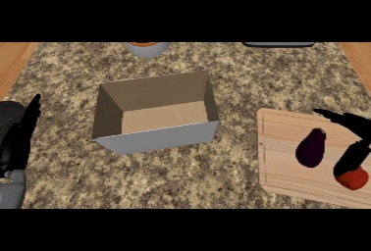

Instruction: Pick the eggplant from the cutting board and place it in the cardboard box

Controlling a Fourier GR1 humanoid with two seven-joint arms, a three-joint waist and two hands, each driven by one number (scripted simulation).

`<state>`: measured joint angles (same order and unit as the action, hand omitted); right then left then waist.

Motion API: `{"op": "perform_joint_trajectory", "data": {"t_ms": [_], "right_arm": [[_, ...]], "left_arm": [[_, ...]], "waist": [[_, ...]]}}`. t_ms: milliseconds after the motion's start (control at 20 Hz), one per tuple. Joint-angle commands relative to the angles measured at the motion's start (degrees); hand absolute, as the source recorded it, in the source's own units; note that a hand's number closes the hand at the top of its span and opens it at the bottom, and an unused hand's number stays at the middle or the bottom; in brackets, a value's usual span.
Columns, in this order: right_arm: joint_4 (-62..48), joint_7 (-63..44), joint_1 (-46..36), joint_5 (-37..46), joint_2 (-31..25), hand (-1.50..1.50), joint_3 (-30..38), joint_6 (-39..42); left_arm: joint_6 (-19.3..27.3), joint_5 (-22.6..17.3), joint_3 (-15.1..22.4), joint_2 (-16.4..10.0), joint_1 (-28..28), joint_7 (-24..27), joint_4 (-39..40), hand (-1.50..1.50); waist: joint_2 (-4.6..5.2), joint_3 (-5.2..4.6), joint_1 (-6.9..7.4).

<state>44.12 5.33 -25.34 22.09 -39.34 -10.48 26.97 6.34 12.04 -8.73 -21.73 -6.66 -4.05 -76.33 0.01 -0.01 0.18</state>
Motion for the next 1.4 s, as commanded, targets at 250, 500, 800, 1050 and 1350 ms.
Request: {"op": "perform_joint_trajectory", "data": {"t_ms": [250,500,800,1050,1350], "right_arm": [[9.4,0.3,4.9,0.7,2.9,-1.5,4.5,2.3],[17.7,-8.1,5.4,-0.7,4.5,-1.5,6.9,7.8],[13.6,-12.6,3.4,4.0,6.5,-1.5,5.9,8.7],[6.9,-6.7,4.7,9.8,8.8,-1.5,4.6,3.7],[4.8,-3.1,2.8,16.4,10.3,1.5,5.0,-9.9]], "left_arm": [[-1.2,0.6,-2.5,0.7,1.6,1.4,-0.2,0.0],[-0.3,2.6,-0.8,3.2,1.9,-1.8,-3.5,0.0],[-1.9,2.3,-3.0,1.5,-0.3,3.3,2.0,0.0],[-2.7,2.9,-2.1,2.6,3.6,0.6,-3.3,0.0],[-2.0,2.7,-3.1,2.9,1.9,-0.1,-3.3,0.0]], "waist": [[-0.06,0.01,-0.22],[-0.08,0.0,-0.17],[0.04,0.0,-0.07],[0.04,0.04,0.23],[0.08,0.07,0.47]]}}
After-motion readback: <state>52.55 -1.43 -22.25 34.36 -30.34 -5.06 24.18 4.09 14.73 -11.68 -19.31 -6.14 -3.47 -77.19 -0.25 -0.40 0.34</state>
